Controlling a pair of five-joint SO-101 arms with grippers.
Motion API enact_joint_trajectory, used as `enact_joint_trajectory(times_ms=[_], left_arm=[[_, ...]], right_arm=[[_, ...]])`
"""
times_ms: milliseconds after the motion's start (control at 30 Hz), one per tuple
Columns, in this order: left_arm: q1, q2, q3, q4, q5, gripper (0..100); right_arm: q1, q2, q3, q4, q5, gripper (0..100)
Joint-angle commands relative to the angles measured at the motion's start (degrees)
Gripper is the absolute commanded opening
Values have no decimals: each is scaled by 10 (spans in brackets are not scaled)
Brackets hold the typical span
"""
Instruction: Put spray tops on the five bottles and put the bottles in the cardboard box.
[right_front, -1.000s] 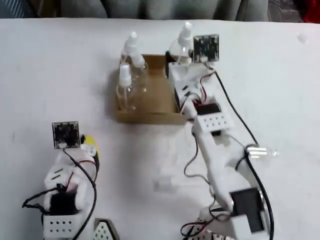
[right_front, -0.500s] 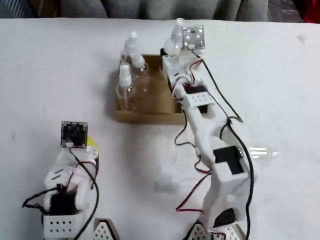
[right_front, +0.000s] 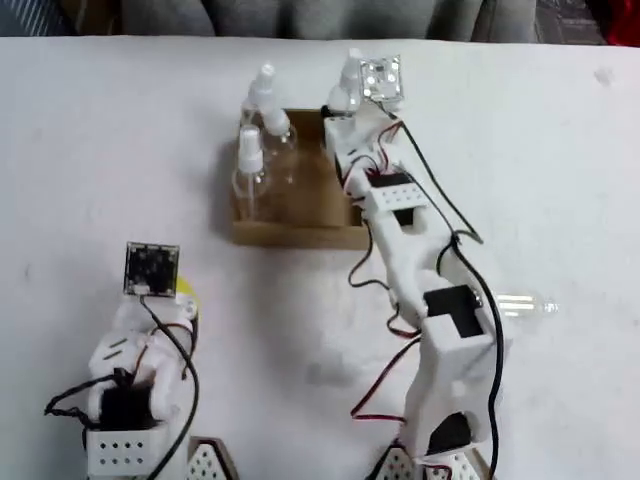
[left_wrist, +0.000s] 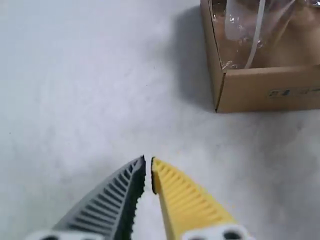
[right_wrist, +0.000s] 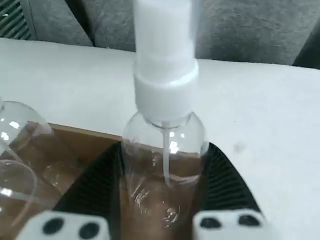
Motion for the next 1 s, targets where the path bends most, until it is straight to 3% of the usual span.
enact_joint_trajectory(times_ms=[0,200,967], left_arm=[[-4,-9,-1,2,-8,22],[-4,-9,-1,2,-8,22],[-4,-9,-1,1,-8,22]], right_arm=[[15,-1,-31,-13,19,15],[16,-7,24,-95,24,15],[11,44,27,-131,24,22]])
